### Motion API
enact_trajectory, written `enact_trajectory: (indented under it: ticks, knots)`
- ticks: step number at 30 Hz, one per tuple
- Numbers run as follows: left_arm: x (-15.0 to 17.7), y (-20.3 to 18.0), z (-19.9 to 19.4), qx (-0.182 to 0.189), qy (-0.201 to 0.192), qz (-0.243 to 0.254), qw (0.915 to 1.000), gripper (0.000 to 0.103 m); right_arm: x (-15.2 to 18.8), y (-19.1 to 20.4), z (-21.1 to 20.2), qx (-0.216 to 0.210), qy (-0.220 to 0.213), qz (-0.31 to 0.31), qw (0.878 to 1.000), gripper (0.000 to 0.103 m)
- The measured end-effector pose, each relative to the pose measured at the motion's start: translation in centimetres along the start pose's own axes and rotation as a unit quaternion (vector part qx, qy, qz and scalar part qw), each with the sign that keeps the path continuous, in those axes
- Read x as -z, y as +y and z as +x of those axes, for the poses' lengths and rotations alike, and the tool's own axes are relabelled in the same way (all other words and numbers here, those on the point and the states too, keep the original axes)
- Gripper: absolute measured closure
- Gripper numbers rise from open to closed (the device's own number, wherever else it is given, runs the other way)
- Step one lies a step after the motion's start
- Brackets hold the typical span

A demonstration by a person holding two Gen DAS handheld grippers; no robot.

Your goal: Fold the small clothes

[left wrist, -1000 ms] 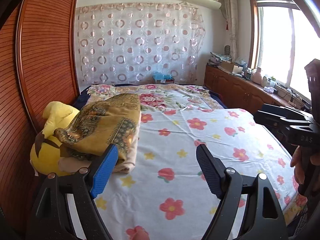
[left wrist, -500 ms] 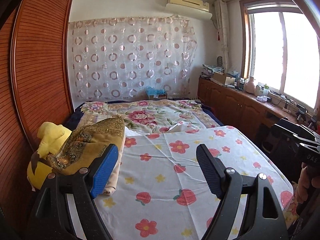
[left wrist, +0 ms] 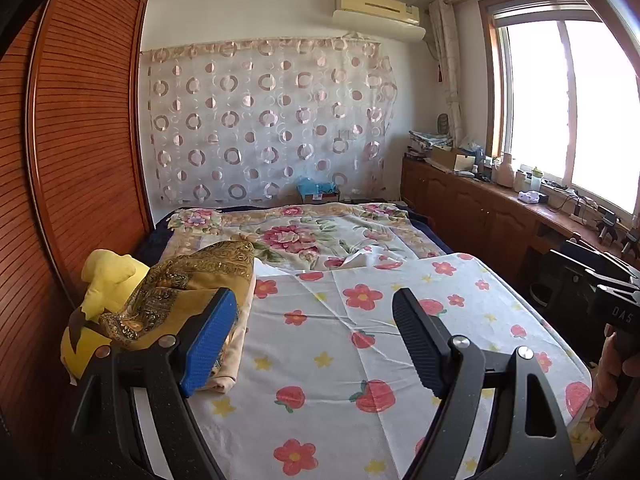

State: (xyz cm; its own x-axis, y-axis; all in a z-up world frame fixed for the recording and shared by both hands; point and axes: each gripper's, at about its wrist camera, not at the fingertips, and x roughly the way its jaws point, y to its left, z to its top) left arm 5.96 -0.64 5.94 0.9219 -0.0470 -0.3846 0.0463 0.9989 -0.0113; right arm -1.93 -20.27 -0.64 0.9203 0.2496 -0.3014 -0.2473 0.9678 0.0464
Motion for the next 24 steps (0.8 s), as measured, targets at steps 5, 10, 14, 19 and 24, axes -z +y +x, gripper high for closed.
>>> enact_trajectory:
  ticks: [5, 10, 14, 19, 24]
  knots:
    - [0.0, 0.0, 0.0, 0.0, 0.0, 0.0, 1.0, 0.022, -0.4, -0.9, 0.2, 0.002, -0.001, 0.001, 1.0, 0.028]
    - [0.0, 0.1, 0.0, 0.0, 0.0, 0.0, 1.0, 0.022, -0.4, -1.4, 0.3, 0.001, 0.001, 0.001, 1.0, 0.028]
    - [0.1, 0.2, -0.1, -0.001, -0.001, 0.0, 1.0, 0.022, -0.4, -1.5, 0.3, 0.0, 0.001, 0.001, 1.0, 0.028]
    - [0.1, 0.3, -0.1, 0.0, -0.002, 0.0, 1.0, 0.022, -0.3, -1.6, 0.4, 0.001, 0.001, 0.001, 1.0, 0.028]
    - [0.2, 0.3, -0.1, -0.001, -0.002, 0.0, 1.0, 0.022, -0.5, -1.8, 0.4, 0.0, 0.002, 0.0, 1.0, 0.028]
